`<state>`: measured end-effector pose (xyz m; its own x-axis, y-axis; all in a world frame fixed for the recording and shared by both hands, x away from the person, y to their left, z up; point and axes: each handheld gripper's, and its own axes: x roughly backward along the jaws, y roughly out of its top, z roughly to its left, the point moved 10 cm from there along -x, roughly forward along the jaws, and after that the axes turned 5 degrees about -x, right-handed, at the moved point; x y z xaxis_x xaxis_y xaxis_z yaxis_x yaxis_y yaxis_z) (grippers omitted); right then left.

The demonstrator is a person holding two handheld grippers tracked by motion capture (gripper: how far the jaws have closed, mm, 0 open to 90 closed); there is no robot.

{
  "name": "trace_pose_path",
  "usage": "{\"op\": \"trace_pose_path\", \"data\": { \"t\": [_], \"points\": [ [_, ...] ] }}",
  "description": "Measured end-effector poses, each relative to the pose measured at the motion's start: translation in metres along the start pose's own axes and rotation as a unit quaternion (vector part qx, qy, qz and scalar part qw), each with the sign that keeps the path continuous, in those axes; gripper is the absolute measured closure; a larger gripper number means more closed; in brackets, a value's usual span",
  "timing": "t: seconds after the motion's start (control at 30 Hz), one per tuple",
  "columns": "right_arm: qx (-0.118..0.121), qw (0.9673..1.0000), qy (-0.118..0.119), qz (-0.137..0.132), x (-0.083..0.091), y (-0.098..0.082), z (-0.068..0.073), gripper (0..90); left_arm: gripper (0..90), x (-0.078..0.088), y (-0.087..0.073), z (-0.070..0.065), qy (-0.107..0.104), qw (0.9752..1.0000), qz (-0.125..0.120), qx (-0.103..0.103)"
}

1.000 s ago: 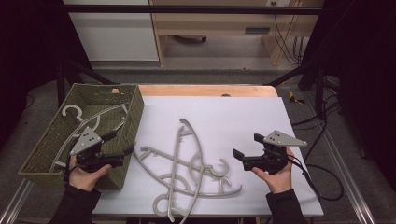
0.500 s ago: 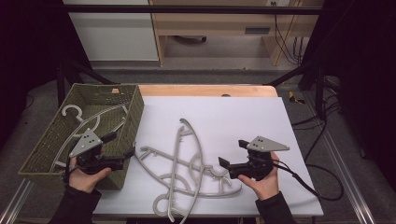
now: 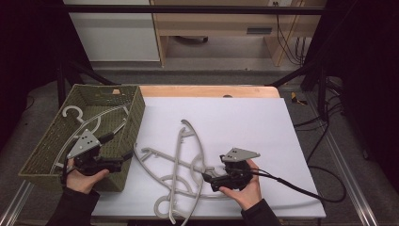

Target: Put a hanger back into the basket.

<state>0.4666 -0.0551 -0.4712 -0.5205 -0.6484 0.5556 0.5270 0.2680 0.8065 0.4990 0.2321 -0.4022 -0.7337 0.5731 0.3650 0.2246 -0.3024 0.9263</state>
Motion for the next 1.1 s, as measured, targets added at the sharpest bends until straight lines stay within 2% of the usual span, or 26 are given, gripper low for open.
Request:
{"op": "trace_pose_path", "data": {
  "t": [0.13, 0.23, 0.53, 0.57, 0.73, 0.8, 0.97, 1.1],
  "points": [
    [0.006, 0.9998, 0.004, 0.021, -0.011, -0.009, 0.009, 11.7, 5.7, 0.0, -0.001, 0.001, 0.0, 1.0, -0.001, 0.0],
    [-0.005, 0.9993, 0.012, 0.034, -0.02, -0.018, 0.016, 13.8, 5.5, 0.002, 0.0, 0.004, 0.004, 1.0, -0.001, -0.001],
    [-0.011, 0.9965, 0.006, 0.082, -0.04, -0.041, 0.018, 21.6, 5.6, 0.003, -0.001, 0.007, 0.009, 1.0, 0.001, 0.001],
    [-0.018, 0.9962, 0.003, 0.085, -0.041, -0.043, 0.019, 22.7, 5.7, 0.002, -0.002, 0.007, 0.01, 1.0, 0.001, 0.001],
    [-0.019, 0.9943, -0.007, 0.105, -0.047, -0.051, 0.016, 25.4, 5.9, 0.001, -0.002, 0.006, 0.01, 0.9999, 0.003, 0.001],
    [-0.025, 0.9936, -0.006, 0.11, -0.05, -0.054, 0.017, 26.2, 5.9, 0.001, -0.002, 0.006, 0.009, 1.0, 0.003, 0.001],
    [-0.021, 0.9929, -0.004, 0.117, -0.056, -0.058, 0.016, 28.8, 6.2, 0.0, -0.003, 0.006, 0.009, 0.9999, 0.004, 0.003],
    [-0.026, 0.992, -0.013, 0.123, -0.054, -0.057, 0.014, 38.2, 6.2, -0.001, -0.003, 0.005, 0.008, 0.9999, 0.006, 0.001]
  ]
}}
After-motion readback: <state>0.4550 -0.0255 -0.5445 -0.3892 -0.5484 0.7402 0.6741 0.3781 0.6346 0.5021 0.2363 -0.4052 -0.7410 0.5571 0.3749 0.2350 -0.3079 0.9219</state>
